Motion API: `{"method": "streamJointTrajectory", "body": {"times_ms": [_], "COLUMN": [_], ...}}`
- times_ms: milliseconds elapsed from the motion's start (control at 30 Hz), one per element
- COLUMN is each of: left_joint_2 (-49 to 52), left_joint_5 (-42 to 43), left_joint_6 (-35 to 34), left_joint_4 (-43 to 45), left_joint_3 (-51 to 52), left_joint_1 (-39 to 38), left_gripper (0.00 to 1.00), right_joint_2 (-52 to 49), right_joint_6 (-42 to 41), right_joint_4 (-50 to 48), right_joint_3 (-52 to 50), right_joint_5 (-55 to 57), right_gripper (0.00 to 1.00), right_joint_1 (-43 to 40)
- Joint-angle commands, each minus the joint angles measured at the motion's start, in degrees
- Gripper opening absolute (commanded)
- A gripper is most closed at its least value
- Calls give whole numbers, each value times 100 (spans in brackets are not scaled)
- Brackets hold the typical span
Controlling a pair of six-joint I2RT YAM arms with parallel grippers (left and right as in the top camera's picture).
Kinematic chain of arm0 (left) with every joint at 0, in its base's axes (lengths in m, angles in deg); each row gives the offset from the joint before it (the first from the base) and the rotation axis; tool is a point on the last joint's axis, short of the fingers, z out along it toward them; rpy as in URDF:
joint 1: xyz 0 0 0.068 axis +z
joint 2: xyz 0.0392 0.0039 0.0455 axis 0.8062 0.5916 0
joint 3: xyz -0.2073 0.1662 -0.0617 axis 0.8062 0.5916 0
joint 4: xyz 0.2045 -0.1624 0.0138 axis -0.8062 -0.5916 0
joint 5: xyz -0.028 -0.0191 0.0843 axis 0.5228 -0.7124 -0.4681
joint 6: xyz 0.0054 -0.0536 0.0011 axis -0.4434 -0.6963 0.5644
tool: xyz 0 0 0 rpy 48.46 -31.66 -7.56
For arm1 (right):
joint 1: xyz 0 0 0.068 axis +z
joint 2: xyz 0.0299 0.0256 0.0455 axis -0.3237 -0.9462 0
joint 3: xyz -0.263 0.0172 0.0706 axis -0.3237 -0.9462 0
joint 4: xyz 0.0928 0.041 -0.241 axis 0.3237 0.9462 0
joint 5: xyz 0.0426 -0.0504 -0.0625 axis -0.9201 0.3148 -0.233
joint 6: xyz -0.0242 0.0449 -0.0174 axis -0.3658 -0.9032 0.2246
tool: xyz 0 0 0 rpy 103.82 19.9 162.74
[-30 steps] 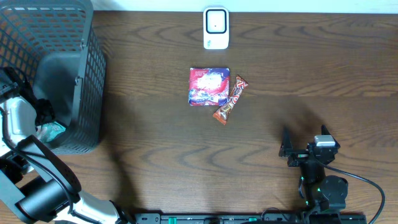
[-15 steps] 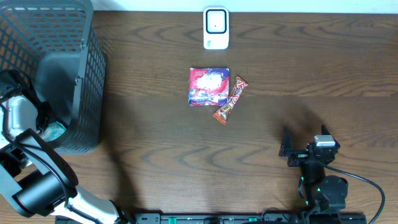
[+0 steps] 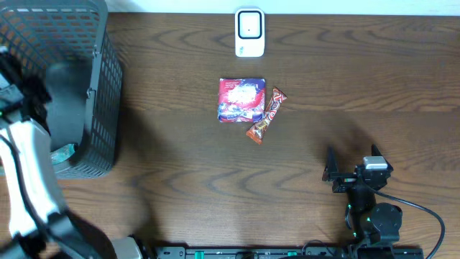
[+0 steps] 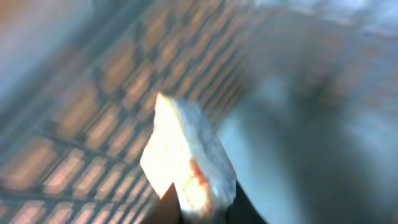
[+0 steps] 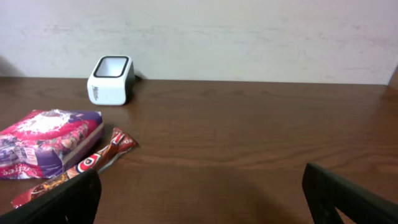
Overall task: Scan the item barcode
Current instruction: 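Reach the left gripper into the basket and grasp the orange tissue pack, then carry the orange tissue pack out and place it right of the bar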
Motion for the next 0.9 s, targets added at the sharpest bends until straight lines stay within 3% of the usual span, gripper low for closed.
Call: {"method": "streamJointTrajectory", "body": {"times_ms": [0, 133, 200, 267, 500, 867], "left_joint_2": [-616, -1139, -1270, -1329, -855, 1019], "left_joint_5": [1687, 3324, 3659, 3676, 3665, 3261], "left_joint_6": [-142, -140, -140, -76, 1447, 1259], "left_joint_4": [439, 1043, 1259, 1346, 1099, 1738], "left_joint_3": [-170, -170, -170, -168, -155, -153], "left_joint_1": [-358, -1038, -1517, -2096, -4079, -5604], "left_gripper": [8, 7, 7, 7, 7, 8], "right_joint_2": [35, 35, 35, 35, 35, 35], "right_joint_6": [83, 83, 83, 83, 83, 83], "right_joint_4": [24, 24, 24, 24, 24, 24], "right_joint_3": [-11, -11, -11, -11, -11, -11], "right_joint_5": [-4, -4, -4, -7, -7, -7], "right_gripper": [99, 99, 99, 99, 99, 99], "right_joint_1": [28, 28, 28, 28, 28, 28]}}
